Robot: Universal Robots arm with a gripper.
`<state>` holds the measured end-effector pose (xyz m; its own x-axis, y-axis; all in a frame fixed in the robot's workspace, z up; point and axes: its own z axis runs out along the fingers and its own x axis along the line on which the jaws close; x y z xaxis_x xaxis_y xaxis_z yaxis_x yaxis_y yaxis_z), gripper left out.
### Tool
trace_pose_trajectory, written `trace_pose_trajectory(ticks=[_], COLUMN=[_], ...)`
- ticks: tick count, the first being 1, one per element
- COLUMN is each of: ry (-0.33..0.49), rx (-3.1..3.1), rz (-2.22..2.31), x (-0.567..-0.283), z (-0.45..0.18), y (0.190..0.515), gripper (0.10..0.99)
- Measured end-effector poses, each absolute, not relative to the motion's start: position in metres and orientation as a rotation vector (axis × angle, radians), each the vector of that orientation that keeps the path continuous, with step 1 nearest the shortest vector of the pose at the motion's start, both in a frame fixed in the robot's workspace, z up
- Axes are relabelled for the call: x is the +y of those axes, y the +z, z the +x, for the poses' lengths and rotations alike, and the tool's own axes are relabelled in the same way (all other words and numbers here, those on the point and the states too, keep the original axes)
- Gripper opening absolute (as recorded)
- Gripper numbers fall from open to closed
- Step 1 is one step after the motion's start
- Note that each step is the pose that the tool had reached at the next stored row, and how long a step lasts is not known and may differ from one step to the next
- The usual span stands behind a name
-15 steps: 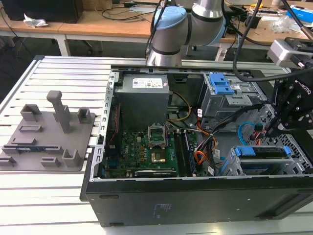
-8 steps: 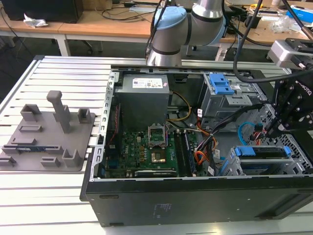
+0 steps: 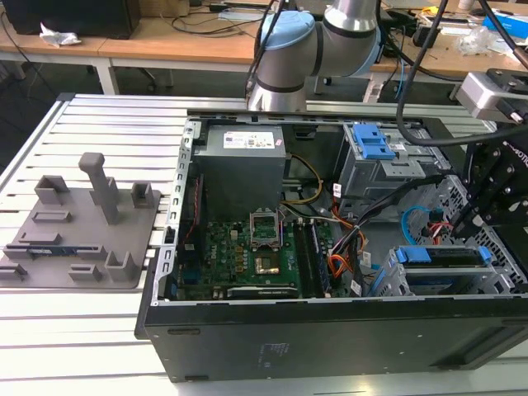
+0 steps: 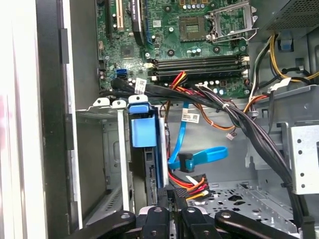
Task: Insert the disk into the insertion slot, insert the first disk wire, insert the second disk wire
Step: 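Insert the first disk wire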
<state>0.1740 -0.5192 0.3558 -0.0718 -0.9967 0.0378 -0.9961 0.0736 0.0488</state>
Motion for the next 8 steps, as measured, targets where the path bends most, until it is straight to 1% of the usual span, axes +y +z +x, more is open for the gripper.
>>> trace_pose_trajectory(ticks=[8], ry=[-0.015], rx=[-2.253], rz=[2.1], x=[-0.5255], z=[0.174], y=[0.3559], gripper=[0.161])
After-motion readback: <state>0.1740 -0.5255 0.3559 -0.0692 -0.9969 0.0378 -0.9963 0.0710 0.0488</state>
